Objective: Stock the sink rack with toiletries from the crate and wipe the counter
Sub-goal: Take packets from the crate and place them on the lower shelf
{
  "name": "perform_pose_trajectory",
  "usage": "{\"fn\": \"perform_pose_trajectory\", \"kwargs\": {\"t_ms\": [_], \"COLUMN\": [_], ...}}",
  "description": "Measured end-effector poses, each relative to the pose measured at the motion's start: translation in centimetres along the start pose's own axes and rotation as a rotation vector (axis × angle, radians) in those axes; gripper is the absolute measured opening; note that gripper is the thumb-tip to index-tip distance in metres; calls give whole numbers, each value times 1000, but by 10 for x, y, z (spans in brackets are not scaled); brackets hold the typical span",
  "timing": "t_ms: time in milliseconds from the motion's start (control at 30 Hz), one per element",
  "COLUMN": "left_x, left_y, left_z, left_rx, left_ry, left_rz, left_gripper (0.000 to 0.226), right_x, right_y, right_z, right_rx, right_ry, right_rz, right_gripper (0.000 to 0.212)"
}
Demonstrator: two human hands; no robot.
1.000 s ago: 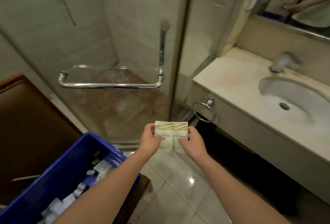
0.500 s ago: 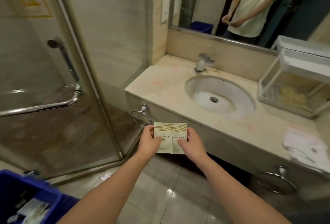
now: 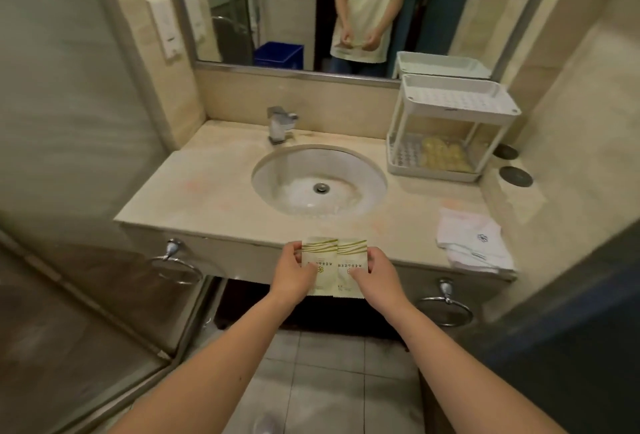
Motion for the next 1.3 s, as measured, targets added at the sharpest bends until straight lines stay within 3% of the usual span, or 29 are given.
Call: {"fn": "perform_pose_trajectory", "kwargs": {"t_ms": [567, 700, 833, 1000, 1300], "left_x": [-133, -166, -187, -193, -218], "left_y": [54, 65, 68, 69, 70], "left_z": [-141, -149, -158, -187, -237], "left_rx": [-109, -174, -182, -93, -27], "left_ry": [-286, -272, -272, -359, -401], "left_rz": [-38, -76, -70, -54, -1], "left_gripper": [35, 34, 34, 29, 43], "right_x": [-117, -142, -158, -177, -223], "right_y": [26, 28, 24, 17, 34], "right_z": [104, 122, 127, 118, 150], "right_rx": [-44, -14, -80, -177, -116], "right_ry": [299, 402, 403, 263, 320], "right_rz": [-164, -207, -212, -198, -222], "right_gripper": [25, 41, 38, 24, 20]}}
Point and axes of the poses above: each hand's wrist, its own x-axis away from the middle knuckle, its own z-axis out of the back of the hand, y = z × x, the point moved 9 cm from there along -x, towards the middle knuckle, and after that the axes turned 9 degrees about x, right-handed, at the moved point
